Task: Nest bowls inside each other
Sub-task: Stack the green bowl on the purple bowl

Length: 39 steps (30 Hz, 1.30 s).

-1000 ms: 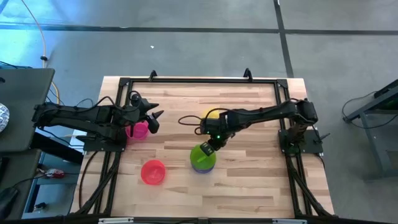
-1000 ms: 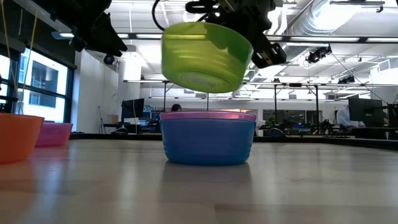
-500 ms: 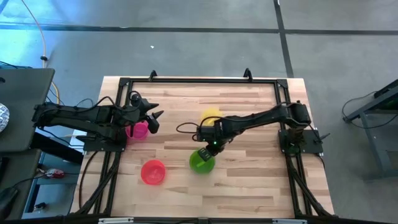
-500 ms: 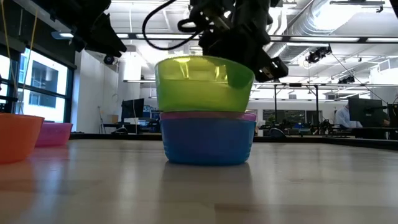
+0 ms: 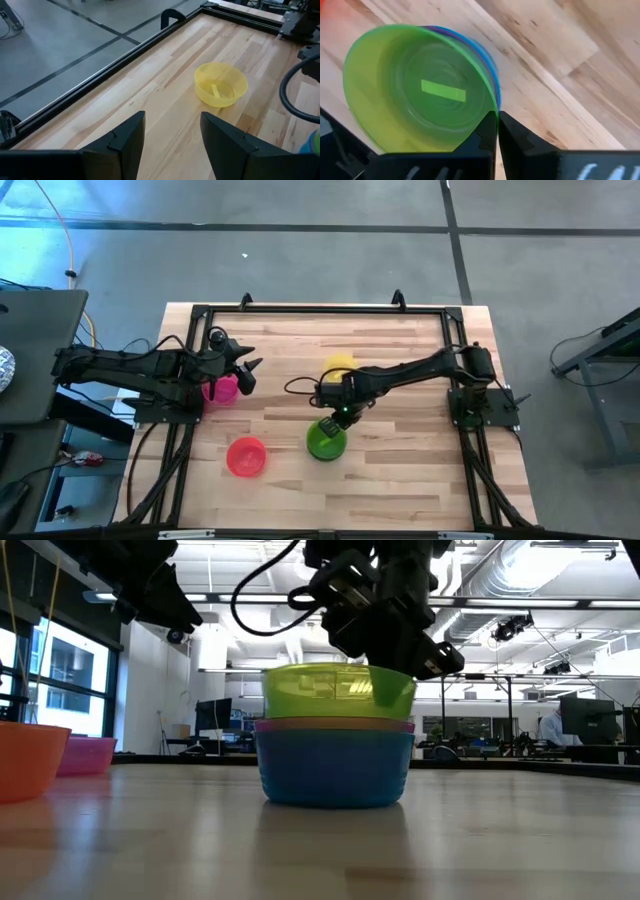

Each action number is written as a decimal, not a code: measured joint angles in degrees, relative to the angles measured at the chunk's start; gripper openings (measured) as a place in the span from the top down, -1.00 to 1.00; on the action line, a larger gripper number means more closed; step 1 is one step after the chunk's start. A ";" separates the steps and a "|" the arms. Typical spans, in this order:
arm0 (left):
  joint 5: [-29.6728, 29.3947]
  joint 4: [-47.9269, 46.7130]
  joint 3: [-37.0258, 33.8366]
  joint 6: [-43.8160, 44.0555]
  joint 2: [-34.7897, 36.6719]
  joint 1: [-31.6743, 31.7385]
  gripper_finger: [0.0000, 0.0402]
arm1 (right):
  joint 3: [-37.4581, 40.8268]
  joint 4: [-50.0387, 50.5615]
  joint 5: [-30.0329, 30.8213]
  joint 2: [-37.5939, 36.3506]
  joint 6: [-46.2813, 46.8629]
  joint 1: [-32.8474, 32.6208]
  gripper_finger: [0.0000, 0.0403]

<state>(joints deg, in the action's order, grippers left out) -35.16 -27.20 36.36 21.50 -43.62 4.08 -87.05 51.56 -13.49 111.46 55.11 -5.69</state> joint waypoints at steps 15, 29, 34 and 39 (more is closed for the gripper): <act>0.00 0.02 0.00 0.42 0.00 0.00 0.10 | 0.00 2.91 2.38 0.00 -1.62 0.20 1.00; 0.00 0.04 0.00 1.06 0.00 0.00 0.10 | 0.00 5.22 5.48 0.00 -2.21 1.58 1.00; 0.00 0.04 0.00 1.38 0.00 0.00 0.10 | 0.00 5.21 5.65 0.00 -2.69 1.95 1.00; 0.02 0.04 0.00 1.49 0.00 -0.01 0.10 | 0.00 5.16 5.34 0.00 -3.08 1.95 0.99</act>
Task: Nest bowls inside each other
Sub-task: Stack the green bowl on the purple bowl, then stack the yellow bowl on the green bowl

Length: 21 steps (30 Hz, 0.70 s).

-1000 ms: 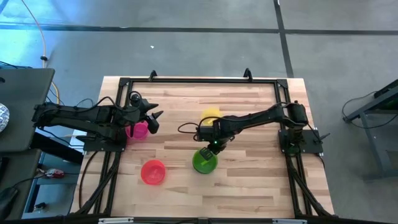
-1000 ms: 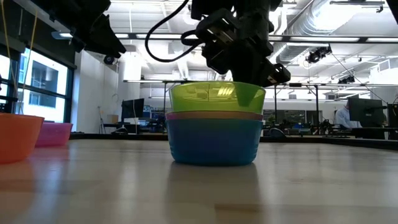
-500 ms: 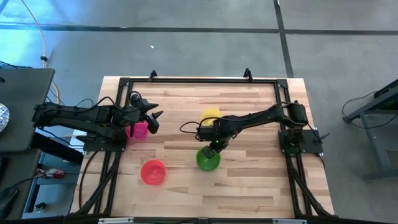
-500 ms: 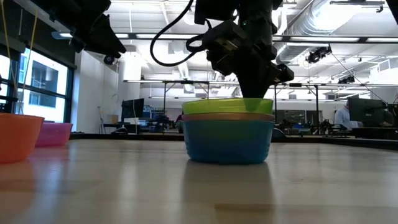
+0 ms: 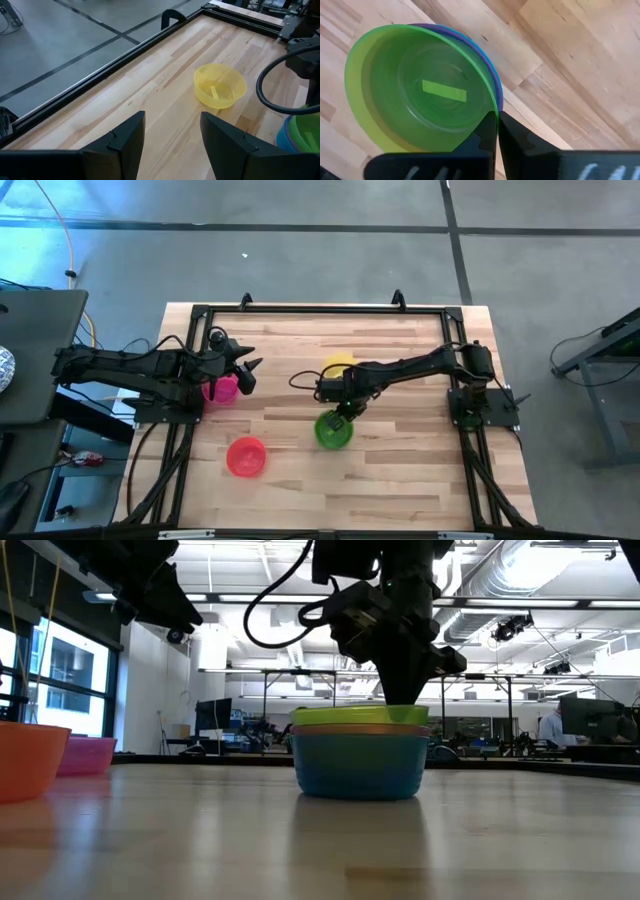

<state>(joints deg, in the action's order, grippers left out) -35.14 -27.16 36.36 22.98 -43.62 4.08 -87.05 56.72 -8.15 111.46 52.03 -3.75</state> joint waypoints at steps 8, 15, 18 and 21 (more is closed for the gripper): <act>-0.01 0.01 0.00 -0.02 0.00 0.01 0.10 | 0.00 -0.03 -0.58 0.00 0.17 0.38 0.69; -0.02 0.00 0.00 -0.04 0.00 0.01 0.10 | 0.02 0.12 0.89 -0.97 -0.73 0.64 0.54; -0.02 0.00 0.00 -0.10 0.00 0.00 0.10 | 0.00 1.06 3.68 -2.72 -1.22 1.91 0.54; -0.02 0.00 0.00 -0.09 0.00 0.02 0.10 | 0.00 3.28 5.90 -3.94 -3.05 4.85 0.54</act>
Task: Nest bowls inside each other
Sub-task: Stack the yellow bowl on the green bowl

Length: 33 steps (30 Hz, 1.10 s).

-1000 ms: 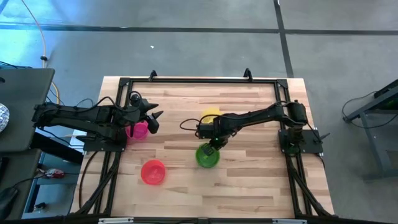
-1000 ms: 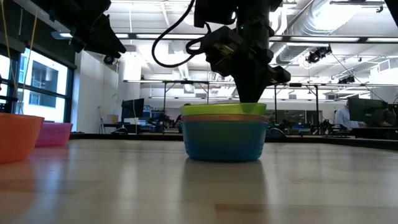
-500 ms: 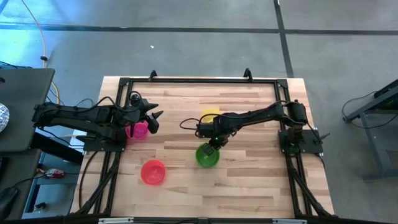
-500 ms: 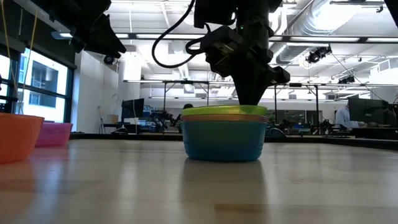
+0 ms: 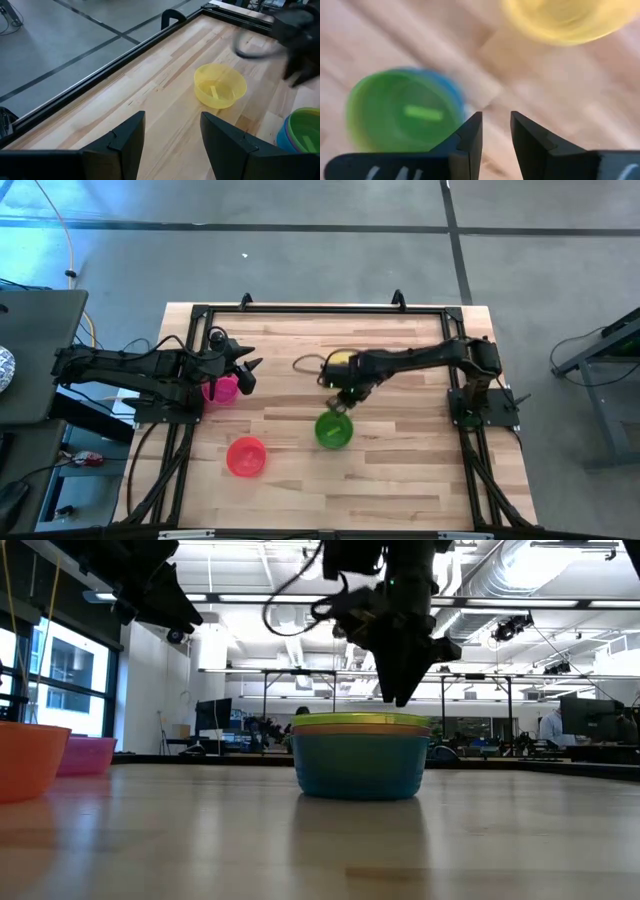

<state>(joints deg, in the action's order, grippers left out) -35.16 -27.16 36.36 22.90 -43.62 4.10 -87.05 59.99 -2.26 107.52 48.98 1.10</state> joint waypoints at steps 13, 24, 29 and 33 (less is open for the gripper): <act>0.00 0.02 0.00 0.96 -0.02 0.00 0.10 | 0.02 1.47 0.78 -0.18 -10.03 15.68 0.54; -0.02 0.01 0.00 0.96 -0.02 -0.02 0.10 | 2.07 -1.24 -0.50 0.80 -13.52 21.09 0.53; -0.12 0.02 0.00 0.96 0.00 0.00 0.10 | 2.10 -4.11 -2.67 2.74 -14.52 21.16 0.53; -0.19 -0.04 0.00 0.97 -0.02 0.00 0.10 | 2.12 -4.96 -3.43 4.59 -14.75 21.16 0.53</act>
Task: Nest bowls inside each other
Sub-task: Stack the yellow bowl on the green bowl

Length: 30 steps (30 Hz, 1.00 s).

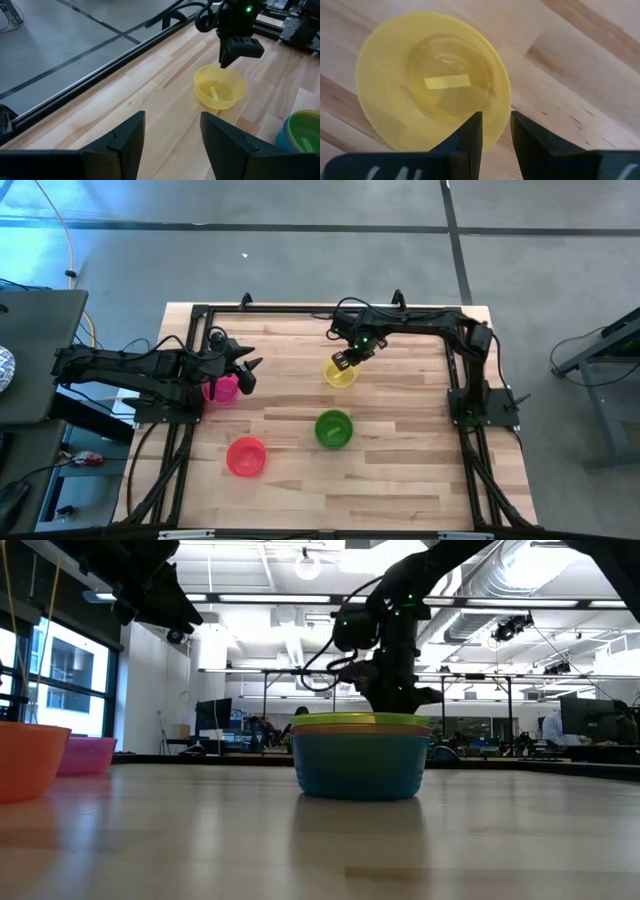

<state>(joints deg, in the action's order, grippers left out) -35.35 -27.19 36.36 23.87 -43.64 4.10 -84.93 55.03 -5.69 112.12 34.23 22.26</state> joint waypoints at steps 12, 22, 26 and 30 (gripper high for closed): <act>-0.03 0.01 0.00 0.00 0.00 0.00 0.10 | 0.00 -0.06 -0.16 3.34 -1.92 -0.02 0.57; -0.03 0.02 0.00 0.00 0.00 0.00 0.10 | -0.01 -0.03 1.22 3.34 -1.78 0.14 0.96; -0.03 0.02 0.00 -0.01 0.00 0.00 0.10 | -0.19 0.55 1.13 3.34 -1.72 0.24 0.98; -0.03 0.02 0.00 0.01 0.00 0.00 0.10 | -1.22 1.85 1.11 3.34 -1.73 0.24 0.99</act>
<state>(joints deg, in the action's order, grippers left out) -35.38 -27.18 36.36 23.88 -43.64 4.10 -86.15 56.88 -4.58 115.46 32.50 22.50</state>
